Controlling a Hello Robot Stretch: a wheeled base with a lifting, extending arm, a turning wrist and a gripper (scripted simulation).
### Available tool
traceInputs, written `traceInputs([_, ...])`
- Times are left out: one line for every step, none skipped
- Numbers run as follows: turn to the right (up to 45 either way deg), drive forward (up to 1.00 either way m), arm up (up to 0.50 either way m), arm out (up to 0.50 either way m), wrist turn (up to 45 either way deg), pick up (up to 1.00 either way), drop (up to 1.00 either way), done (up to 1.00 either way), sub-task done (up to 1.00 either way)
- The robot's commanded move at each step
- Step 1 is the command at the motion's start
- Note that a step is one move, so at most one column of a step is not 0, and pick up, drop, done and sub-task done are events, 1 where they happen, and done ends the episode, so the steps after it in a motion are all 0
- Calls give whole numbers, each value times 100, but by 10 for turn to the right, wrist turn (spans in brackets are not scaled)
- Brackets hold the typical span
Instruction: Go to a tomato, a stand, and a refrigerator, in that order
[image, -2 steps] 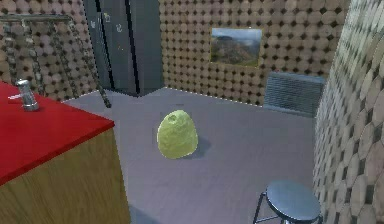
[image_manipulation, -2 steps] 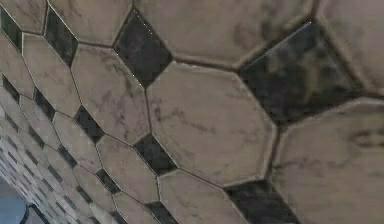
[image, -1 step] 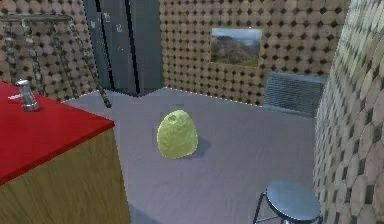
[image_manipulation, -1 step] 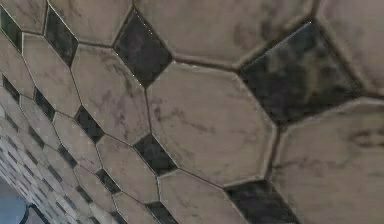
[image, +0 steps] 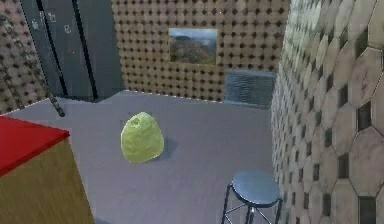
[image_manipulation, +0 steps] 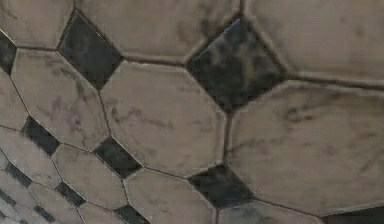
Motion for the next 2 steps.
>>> traceInputs([-120, 0, 0, 0, 0, 0, 0, 0, 0])
traceInputs([0, 100, 0, 0, 0, 0, 0, 0, 0])
